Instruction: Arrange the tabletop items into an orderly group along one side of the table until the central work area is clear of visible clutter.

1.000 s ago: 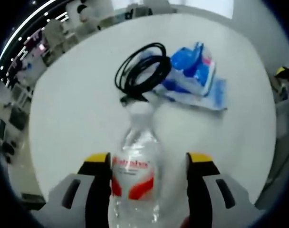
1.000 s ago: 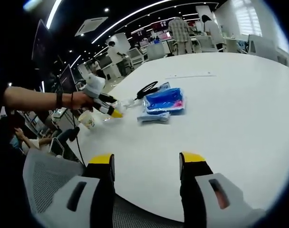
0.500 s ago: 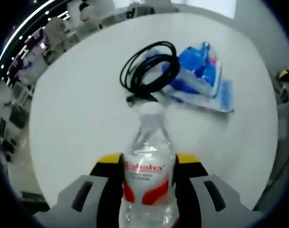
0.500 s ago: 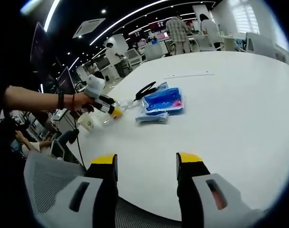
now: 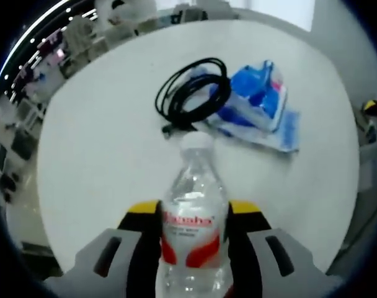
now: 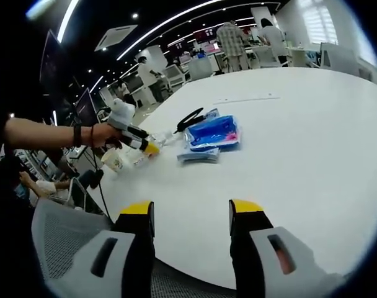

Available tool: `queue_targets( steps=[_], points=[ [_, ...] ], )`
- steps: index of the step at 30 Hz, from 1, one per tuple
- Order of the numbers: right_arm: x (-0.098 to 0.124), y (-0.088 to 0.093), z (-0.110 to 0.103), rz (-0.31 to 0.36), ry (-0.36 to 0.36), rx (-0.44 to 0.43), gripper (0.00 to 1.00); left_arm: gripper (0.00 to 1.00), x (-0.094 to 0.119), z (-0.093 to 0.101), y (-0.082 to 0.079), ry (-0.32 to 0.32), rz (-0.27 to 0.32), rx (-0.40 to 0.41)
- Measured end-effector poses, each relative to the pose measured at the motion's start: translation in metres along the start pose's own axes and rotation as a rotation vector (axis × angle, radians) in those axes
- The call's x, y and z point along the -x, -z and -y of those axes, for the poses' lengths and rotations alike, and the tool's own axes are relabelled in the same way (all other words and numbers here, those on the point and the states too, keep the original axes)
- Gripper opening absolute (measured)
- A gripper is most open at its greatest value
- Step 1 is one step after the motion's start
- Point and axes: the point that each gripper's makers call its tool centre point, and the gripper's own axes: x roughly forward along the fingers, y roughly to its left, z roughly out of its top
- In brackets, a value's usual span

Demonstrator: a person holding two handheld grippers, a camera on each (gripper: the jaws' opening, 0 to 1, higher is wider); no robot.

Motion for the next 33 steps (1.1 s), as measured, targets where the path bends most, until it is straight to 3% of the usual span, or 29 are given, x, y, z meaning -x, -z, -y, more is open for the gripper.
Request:
queue_targets(
  steps=[21,33],
  points=[
    [0.001,-0.001,-0.003,0.004,-0.005,0.007,0.45,0.37,0.035,-0.009,-0.003,-0.028,0.095,0.056],
    [0.002,-0.001,-0.007,-0.002,-0.008,0.018,0.44,0.36,0.057,-0.026,-0.021,-0.076,0.185,0.11]
  ],
)
